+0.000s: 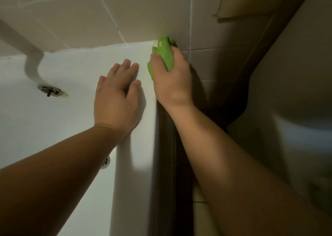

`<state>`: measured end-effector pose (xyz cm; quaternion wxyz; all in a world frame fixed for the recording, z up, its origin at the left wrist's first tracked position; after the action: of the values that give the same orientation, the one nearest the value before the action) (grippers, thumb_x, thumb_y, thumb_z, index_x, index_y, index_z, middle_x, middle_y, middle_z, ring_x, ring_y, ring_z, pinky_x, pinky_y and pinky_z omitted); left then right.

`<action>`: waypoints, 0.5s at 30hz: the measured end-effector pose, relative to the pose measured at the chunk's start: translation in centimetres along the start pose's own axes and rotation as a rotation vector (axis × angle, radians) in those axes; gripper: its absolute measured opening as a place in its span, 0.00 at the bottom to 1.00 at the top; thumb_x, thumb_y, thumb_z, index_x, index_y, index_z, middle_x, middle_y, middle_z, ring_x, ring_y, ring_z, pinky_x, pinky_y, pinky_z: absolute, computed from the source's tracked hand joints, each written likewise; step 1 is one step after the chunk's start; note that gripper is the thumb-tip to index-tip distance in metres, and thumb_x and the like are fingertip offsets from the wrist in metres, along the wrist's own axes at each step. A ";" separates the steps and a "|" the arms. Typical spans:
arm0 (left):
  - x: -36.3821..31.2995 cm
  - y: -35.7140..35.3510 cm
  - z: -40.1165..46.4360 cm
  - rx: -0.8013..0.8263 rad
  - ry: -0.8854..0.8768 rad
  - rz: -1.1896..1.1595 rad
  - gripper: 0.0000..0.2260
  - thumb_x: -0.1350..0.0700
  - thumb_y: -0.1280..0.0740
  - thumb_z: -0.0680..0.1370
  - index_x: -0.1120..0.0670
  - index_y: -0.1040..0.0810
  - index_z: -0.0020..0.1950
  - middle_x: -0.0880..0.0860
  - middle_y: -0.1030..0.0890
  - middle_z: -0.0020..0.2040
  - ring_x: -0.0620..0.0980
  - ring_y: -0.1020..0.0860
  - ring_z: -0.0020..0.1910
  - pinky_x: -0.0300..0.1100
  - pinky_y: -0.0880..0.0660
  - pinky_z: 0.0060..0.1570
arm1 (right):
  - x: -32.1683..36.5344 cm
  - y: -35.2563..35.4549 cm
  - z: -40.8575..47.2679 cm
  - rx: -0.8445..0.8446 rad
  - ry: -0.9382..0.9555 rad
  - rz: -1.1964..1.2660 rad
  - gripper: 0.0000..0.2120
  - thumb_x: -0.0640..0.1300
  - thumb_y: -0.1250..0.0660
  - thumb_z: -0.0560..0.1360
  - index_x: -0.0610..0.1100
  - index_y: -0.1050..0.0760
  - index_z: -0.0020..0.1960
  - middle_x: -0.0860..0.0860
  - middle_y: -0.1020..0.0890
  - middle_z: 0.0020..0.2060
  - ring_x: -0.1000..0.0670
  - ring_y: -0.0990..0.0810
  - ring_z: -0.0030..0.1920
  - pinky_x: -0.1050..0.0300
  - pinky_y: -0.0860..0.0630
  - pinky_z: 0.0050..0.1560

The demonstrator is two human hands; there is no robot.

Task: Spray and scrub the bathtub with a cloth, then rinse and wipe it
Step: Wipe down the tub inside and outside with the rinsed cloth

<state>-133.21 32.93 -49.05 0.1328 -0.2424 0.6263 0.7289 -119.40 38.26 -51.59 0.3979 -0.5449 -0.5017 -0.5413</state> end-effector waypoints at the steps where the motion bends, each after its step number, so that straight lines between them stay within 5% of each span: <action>1: 0.0 0.0 -0.6 -0.004 0.012 -0.022 0.20 0.55 0.42 0.86 0.45 0.31 0.79 0.44 0.36 0.81 0.41 0.45 0.81 0.37 0.58 0.79 | 0.0 0.4 -1.0 0.011 0.024 -0.031 0.25 0.58 0.35 0.74 0.45 0.22 0.66 0.45 0.20 0.57 0.46 0.20 0.55 0.49 0.22 0.58; 5: 0.5 -0.1 -3.9 0.016 0.066 -0.101 0.21 0.55 0.43 0.87 0.45 0.36 0.81 0.42 0.42 0.83 0.40 0.51 0.82 0.42 0.56 0.82 | -0.3 1.3 -4.2 0.136 0.034 -0.165 0.22 0.54 0.32 0.79 0.51 0.26 0.72 0.50 0.25 0.65 0.52 0.25 0.59 0.66 0.31 0.50; 9: 0.7 -0.2 -6.5 0.056 0.106 -0.107 0.24 0.50 0.46 0.87 0.45 0.43 0.84 0.41 0.51 0.84 0.37 0.58 0.82 0.20 0.61 0.68 | 1.4 0.2 -1.4 0.122 0.086 -0.196 0.23 0.52 0.33 0.80 0.47 0.26 0.72 0.46 0.23 0.63 0.47 0.23 0.60 0.61 0.29 0.60; 12: 0.7 -0.2 -7.4 0.077 0.129 -0.091 0.26 0.47 0.46 0.87 0.46 0.48 0.85 0.41 0.55 0.84 0.38 0.60 0.82 0.19 0.63 0.65 | 0.8 -0.1 -0.1 0.109 0.002 -0.144 0.24 0.58 0.36 0.75 0.49 0.25 0.68 0.48 0.19 0.57 0.48 0.19 0.55 0.46 0.20 0.59; 15: 0.9 -0.2 -8.1 0.090 0.160 -0.119 0.28 0.47 0.46 0.87 0.48 0.52 0.85 0.42 0.57 0.84 0.38 0.60 0.81 0.17 0.63 0.63 | -0.1 0.8 -4.7 0.108 -0.017 -0.114 0.25 0.60 0.36 0.74 0.51 0.25 0.68 0.48 0.19 0.57 0.48 0.18 0.54 0.46 0.19 0.58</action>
<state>-132.33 24.97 -50.42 0.1362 -0.3303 0.6515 0.6692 -119.55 33.48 -51.10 0.3909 -0.4977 -0.5637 -0.5307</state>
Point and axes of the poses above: each hand's wrist, its own z-axis towards the middle knuckle, its own y-axis out of the back of the hand, x = y × z, the point moved 7 cm from there along z, towards the middle knuckle
